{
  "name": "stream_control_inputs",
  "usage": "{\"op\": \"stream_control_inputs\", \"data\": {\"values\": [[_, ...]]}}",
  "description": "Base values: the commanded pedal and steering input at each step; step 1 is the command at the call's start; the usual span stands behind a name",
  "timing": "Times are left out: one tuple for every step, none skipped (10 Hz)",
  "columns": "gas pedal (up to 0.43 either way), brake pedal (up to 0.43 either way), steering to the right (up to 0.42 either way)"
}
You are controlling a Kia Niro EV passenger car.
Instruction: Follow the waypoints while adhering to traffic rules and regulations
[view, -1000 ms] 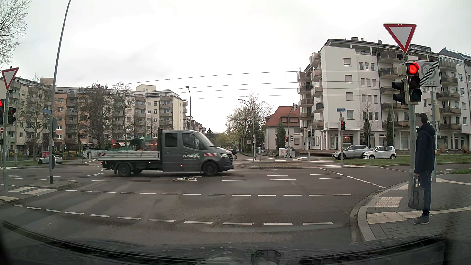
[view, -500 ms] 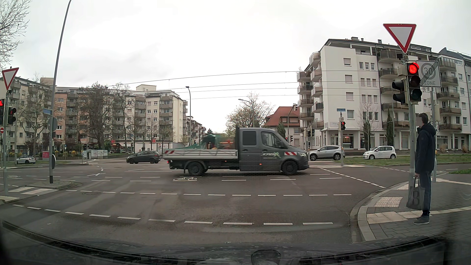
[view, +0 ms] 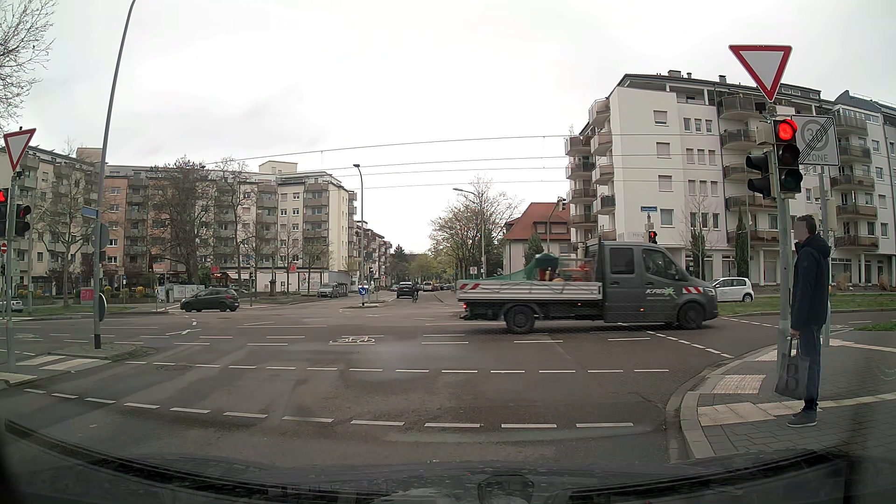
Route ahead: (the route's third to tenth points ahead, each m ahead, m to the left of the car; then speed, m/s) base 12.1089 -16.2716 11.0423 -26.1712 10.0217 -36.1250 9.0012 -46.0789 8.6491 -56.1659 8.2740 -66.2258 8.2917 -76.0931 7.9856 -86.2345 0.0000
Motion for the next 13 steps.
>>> {"op": "stream_control_inputs", "data": {"values": [[0.0,0.256,-0.081],[0.0,0.256,-0.081],[0.0,0.256,-0.081],[0.0,0.262,-0.081],[0.0,0.262,-0.081],[0.0,0.262,-0.081],[0.0,0.256,-0.082],[0.0,0.262,-0.082],[0.0,0.262,-0.081],[0.0,0.262,-0.081],[0.0,0.256,-0.082],[0.0,0.256,-0.081],[0.0,0.256,-0.081]]}}
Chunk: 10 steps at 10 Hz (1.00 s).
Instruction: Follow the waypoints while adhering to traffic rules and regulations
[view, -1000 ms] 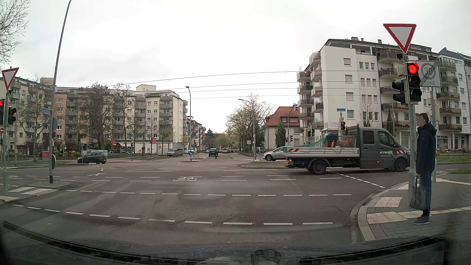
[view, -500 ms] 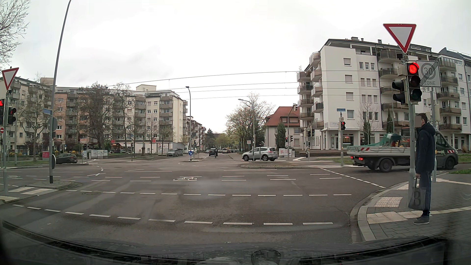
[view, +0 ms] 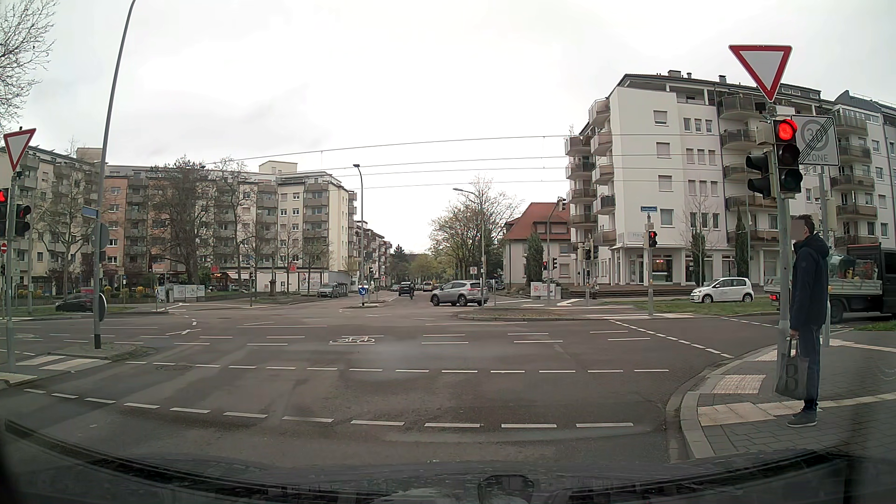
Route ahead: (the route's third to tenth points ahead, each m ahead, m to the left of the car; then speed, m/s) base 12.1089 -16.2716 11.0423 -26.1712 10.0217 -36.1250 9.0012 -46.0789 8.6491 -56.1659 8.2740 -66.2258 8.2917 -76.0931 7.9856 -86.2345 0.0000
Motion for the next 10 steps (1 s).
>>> {"op": "stream_control_inputs", "data": {"values": [[0.0,0.256,-0.081],[0.0,0.262,-0.081],[0.0,0.262,-0.081],[0.0,0.262,-0.082],[0.0,0.262,-0.081],[0.0,0.262,-0.082],[0.0,0.262,-0.082],[0.0,0.262,-0.081],[0.0,0.256,-0.082],[0.0,0.256,-0.082]]}}
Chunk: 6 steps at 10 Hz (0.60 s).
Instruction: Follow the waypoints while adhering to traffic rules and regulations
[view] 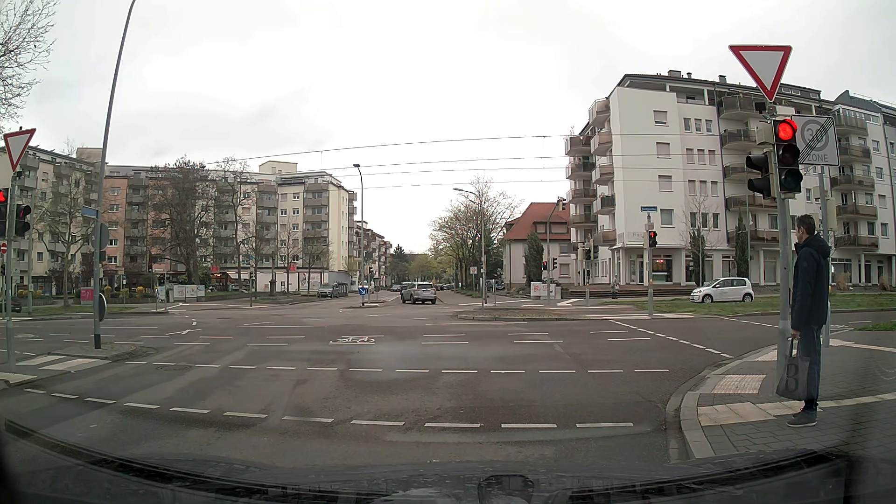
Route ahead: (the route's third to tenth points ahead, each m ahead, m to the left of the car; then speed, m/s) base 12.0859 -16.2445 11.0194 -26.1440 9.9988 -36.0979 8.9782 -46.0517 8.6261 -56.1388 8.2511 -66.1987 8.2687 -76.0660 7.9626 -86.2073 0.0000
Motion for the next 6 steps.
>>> {"op": "stream_control_inputs", "data": {"values": [[0.0,0.262,-0.081],[0.0,0.262,-0.082],[0.0,0.262,-0.081],[0.0,0.256,-0.081],[0.0,0.256,-0.082],[0.0,0.262,-0.081]]}}
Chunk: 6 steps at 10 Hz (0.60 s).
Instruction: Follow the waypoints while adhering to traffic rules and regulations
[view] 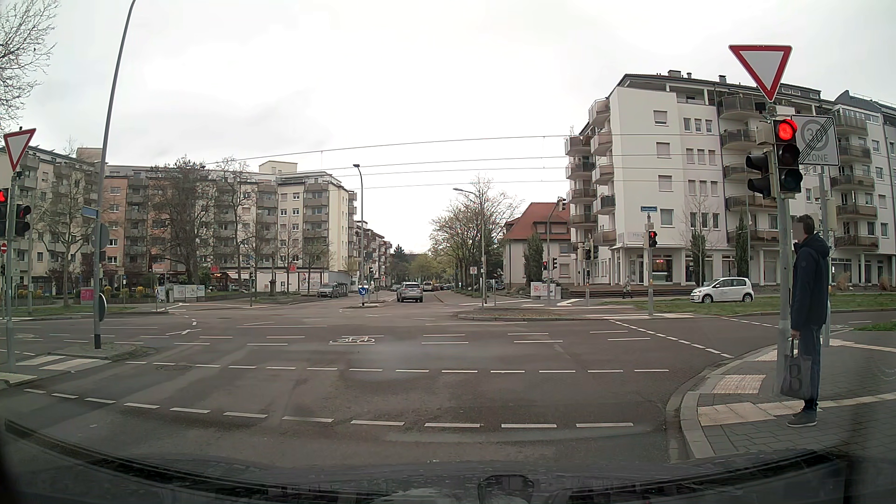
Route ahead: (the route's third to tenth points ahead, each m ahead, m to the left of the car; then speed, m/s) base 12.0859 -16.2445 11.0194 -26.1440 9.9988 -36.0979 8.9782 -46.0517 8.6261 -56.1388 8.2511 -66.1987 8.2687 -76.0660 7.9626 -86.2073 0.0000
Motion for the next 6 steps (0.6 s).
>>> {"op": "stream_control_inputs", "data": {"values": [[0.0,0.256,-0.081],[0.0,0.262,-0.081],[0.0,0.256,-0.081],[0.0,0.256,-0.081],[0.0,0.262,-0.081],[0.0,0.256,-0.082]]}}
